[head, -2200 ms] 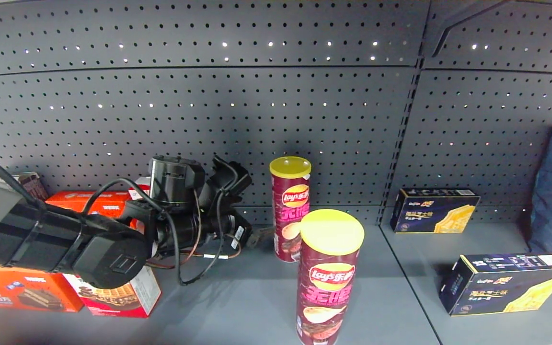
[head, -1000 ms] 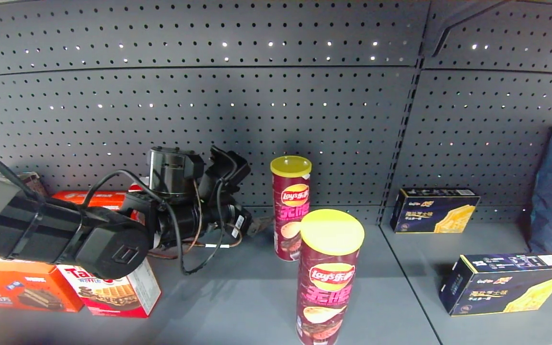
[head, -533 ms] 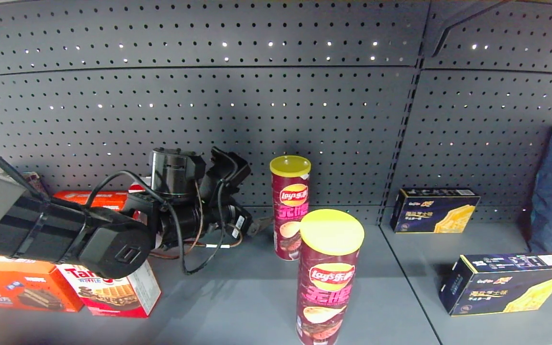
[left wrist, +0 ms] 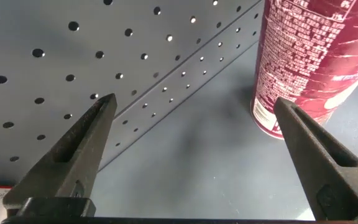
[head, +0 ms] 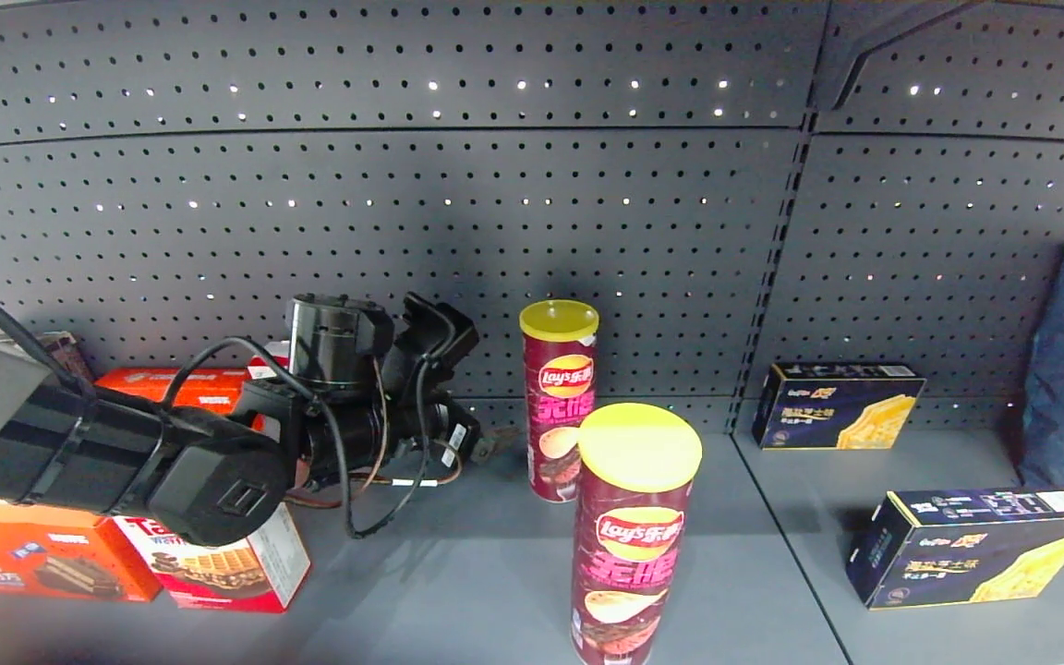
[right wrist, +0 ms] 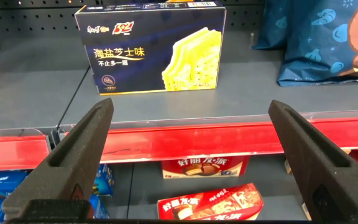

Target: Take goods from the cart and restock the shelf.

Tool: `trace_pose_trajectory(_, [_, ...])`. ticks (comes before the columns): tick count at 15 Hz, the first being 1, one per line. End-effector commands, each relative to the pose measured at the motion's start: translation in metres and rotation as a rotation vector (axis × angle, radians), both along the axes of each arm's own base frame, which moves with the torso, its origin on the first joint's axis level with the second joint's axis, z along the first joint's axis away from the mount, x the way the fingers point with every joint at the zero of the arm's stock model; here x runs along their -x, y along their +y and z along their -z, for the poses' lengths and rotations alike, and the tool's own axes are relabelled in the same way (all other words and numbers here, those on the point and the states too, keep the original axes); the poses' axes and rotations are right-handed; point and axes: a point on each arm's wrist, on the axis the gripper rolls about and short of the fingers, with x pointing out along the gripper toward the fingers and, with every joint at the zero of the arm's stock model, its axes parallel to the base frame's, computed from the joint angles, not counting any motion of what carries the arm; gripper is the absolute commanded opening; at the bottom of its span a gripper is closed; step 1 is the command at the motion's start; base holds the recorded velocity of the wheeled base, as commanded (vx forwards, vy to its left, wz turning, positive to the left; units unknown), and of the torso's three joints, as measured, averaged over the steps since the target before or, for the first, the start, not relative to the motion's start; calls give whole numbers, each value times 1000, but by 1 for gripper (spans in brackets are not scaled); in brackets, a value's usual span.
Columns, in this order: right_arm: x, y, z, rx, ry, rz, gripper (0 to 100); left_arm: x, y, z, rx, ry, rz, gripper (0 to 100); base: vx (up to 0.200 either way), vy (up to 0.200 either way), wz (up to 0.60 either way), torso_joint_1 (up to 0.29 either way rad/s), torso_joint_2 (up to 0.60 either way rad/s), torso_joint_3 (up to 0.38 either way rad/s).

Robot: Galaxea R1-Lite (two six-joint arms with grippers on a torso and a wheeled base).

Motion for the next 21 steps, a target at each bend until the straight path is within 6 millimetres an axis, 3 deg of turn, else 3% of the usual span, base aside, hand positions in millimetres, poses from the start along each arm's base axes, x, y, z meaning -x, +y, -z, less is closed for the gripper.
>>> trace_pose_trajectory(1, [0, 0, 0, 0, 1, 0, 100, -1, -2, 0, 0, -3, 0, 100, 0, 0, 0, 0, 0, 0])
trace_pose_trajectory(21, [0, 0, 0, 0, 1, 0, 100, -14, -24, 13, -5, 8, 33, 100, 0, 0, 0, 0, 0, 0])
